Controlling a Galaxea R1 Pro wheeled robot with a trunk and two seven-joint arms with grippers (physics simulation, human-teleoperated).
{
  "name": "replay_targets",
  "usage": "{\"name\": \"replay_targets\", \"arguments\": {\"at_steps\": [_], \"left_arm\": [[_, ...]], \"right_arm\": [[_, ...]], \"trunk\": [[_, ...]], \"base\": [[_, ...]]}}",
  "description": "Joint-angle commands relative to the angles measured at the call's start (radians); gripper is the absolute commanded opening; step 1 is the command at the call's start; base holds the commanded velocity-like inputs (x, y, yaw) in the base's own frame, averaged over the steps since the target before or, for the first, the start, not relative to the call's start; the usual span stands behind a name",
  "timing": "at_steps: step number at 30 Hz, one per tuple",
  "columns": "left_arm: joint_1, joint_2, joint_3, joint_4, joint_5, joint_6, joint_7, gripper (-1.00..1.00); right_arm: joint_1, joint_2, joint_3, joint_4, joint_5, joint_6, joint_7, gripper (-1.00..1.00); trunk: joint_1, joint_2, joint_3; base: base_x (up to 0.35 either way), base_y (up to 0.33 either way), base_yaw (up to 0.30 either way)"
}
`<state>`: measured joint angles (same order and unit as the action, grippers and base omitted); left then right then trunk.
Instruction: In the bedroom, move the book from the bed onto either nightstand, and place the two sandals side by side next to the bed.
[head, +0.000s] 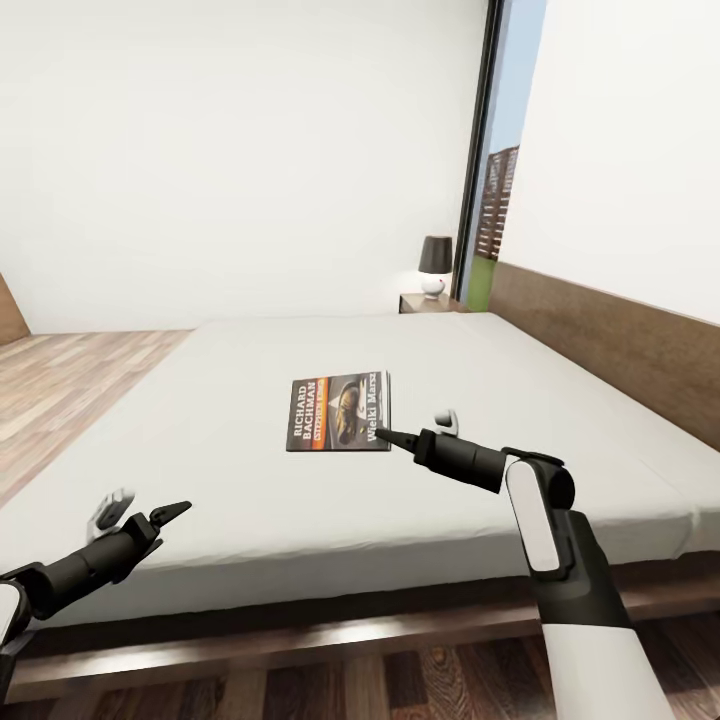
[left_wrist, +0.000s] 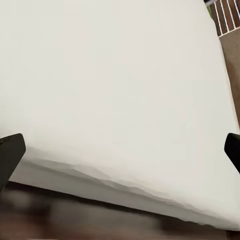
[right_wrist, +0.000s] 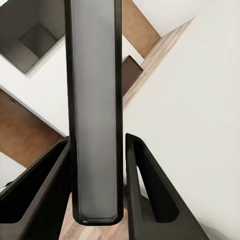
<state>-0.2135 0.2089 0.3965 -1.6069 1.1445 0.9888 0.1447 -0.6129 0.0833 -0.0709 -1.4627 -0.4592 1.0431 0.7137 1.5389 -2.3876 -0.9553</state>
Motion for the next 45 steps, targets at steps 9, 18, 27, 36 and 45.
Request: {"name": "replay_targets", "arguments": {"at_steps": [9, 18, 27, 36, 45], "left_arm": [[0.025, -0.003, 0.000, -0.001, 0.011, 0.005, 0.009, 1.00], [0.042, -0.006, -0.001, -0.001, 0.011, 0.004, 0.011, 1.00], [0.043, -0.006, -0.001, -0.001, 0.010, 0.003, 0.012, 1.00], [0.044, -0.004, 0.001, 0.000, 0.009, 0.002, 0.012, 1.00], [0.048, -0.004, 0.002, 0.004, 0.005, -0.013, 0.012, 1.00]], "right_arm": [[0.000, 0.000, 0.001, 0.001, 0.006, 0.004, 0.008, -1.00], [-0.001, 0.001, 0.057, 0.004, 0.013, 0.004, 0.001, -1.00], [-0.001, 0.003, 0.064, 0.005, 0.014, 0.004, -0.001, -1.00], [-0.001, 0.003, 0.073, 0.005, 0.015, 0.004, -0.002, -1.00], [-0.001, 0.002, 0.092, 0.004, 0.016, 0.004, -0.003, -1.00]], "trunk": [[0.000, 0.000, -0.001], [0.000, 0.000, -0.003], [0.000, 0.000, -0.004], [0.000, 0.000, -0.004], [0.000, 0.000, -0.004]], "base": [[0.000, 0.000, 0.128], [0.000, 0.000, 0.258], [0.000, 0.000, 0.274], [0.000, 0.000, 0.276], [0.000, 0.000, 0.276]]}}
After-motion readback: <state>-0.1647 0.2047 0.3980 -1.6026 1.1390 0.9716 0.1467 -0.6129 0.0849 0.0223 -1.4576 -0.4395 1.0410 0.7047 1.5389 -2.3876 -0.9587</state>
